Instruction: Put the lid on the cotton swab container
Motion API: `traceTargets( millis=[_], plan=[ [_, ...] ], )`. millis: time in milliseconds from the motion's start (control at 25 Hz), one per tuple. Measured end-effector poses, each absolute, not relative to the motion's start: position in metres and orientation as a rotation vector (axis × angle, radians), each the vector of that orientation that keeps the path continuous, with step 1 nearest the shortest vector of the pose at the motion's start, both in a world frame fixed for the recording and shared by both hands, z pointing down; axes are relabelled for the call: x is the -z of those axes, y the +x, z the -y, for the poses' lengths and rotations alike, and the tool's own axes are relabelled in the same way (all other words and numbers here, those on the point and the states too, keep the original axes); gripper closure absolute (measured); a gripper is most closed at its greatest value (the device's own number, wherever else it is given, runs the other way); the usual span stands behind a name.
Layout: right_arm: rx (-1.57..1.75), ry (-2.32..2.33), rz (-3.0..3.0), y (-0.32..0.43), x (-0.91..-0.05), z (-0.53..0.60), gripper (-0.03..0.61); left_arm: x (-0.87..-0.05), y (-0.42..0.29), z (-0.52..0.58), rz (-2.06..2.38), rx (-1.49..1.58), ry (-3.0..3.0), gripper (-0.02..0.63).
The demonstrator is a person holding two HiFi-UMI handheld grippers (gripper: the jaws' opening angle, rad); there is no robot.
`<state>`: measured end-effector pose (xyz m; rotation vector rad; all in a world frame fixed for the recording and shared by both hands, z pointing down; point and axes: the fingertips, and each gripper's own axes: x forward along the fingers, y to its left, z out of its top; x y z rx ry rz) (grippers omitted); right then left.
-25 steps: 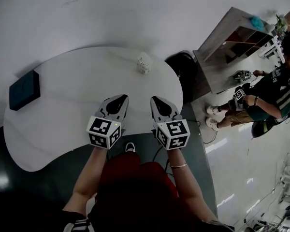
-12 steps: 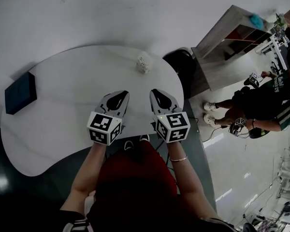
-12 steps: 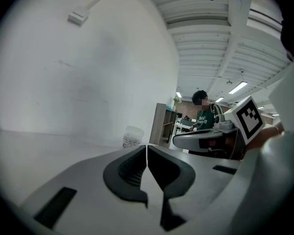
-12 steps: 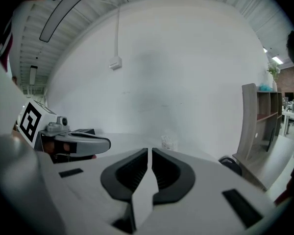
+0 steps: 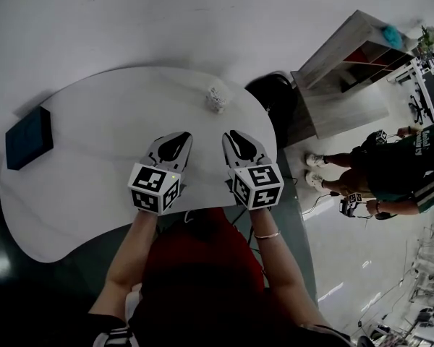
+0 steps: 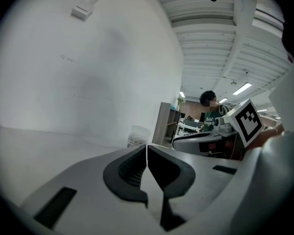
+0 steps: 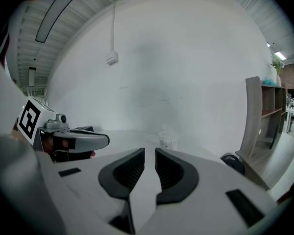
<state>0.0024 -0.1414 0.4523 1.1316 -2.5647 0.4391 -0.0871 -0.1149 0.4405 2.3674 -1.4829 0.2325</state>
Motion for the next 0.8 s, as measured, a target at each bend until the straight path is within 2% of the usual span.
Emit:
traceTargets(
  millis=[800],
  plan=[
    [-0.446, 0.993, 2.51, -0.003, -0.487, 0.191, 0.435, -0.459, -0.091, 0.153, 1.538, -0.235, 2.257, 0.586]
  ],
)
